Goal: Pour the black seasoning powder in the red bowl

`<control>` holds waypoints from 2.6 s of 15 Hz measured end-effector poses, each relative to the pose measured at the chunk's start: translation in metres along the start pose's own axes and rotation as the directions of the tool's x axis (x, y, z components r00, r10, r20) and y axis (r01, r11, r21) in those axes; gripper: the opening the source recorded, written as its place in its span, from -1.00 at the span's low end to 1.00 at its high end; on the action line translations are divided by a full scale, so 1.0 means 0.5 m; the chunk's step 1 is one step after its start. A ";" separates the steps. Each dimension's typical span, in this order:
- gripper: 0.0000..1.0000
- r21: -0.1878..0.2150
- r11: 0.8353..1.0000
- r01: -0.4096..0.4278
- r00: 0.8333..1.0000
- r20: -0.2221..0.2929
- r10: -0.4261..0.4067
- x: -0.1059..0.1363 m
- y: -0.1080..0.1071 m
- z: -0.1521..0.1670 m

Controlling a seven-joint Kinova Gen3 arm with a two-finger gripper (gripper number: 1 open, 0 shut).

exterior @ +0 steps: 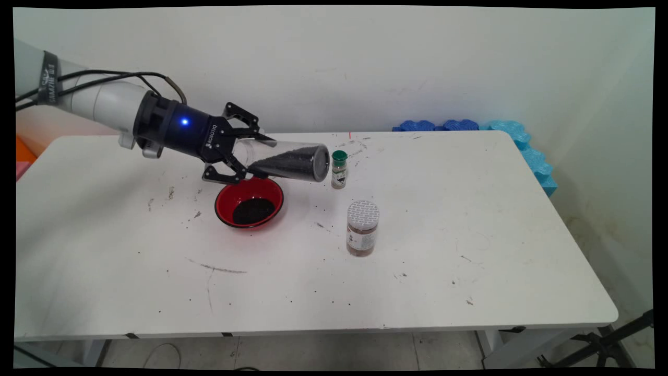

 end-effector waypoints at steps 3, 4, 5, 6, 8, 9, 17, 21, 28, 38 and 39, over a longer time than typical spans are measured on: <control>-1.00 -0.017 0.999 0.029 1.000 0.010 -0.029 0.000 -0.006 -0.004; -1.00 -0.021 0.999 0.037 0.999 0.013 -0.037 0.000 -0.008 -0.005; -1.00 -0.027 0.999 0.046 0.999 0.016 -0.046 0.000 -0.009 -0.006; -1.00 -0.034 0.998 0.057 0.998 0.019 -0.056 -0.001 -0.010 -0.007; -1.00 -0.047 0.996 0.074 0.997 0.023 -0.073 -0.001 -0.012 -0.008; -1.00 -0.053 0.995 0.083 0.996 0.026 -0.081 -0.001 -0.012 -0.009; -1.00 -0.093 0.987 0.133 0.991 0.033 -0.130 -0.003 -0.016 -0.015; -1.00 -0.107 0.983 0.149 0.989 0.035 -0.146 -0.005 -0.018 -0.018; -1.00 -0.119 0.979 0.163 0.986 0.042 -0.159 -0.012 -0.020 -0.016; -1.00 -0.127 0.979 0.160 0.987 0.044 -0.156 -0.019 -0.024 -0.010; -1.00 -0.127 0.979 0.157 0.987 0.043 -0.153 -0.020 -0.024 -0.009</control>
